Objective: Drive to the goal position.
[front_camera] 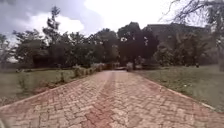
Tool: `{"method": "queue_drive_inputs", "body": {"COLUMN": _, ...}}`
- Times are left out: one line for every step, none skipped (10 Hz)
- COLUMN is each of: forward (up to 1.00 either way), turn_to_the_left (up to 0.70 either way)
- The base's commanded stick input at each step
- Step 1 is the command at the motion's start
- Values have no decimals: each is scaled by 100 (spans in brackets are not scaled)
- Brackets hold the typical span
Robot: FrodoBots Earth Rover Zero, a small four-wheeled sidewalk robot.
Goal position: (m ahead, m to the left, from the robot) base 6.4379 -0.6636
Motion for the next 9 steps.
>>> {"method": "queue_drive_inputs", "body": {"forward": 70, "turn_to_the_left": 0}}
{"method": "queue_drive_inputs", "body": {"forward": 70, "turn_to_the_left": 0}}
{"method": "queue_drive_inputs", "body": {"forward": 70, "turn_to_the_left": -35}}
{"method": "queue_drive_inputs", "body": {"forward": 70, "turn_to_the_left": -35}}
{"method": "queue_drive_inputs", "body": {"forward": 70, "turn_to_the_left": -25}}
{"method": "queue_drive_inputs", "body": {"forward": 70, "turn_to_the_left": -7}}
{"method": "queue_drive_inputs", "body": {"forward": 70, "turn_to_the_left": 0}}
{"method": "queue_drive_inputs", "body": {"forward": 70, "turn_to_the_left": 0}}
{"method": "queue_drive_inputs", "body": {"forward": 70, "turn_to_the_left": 0}}
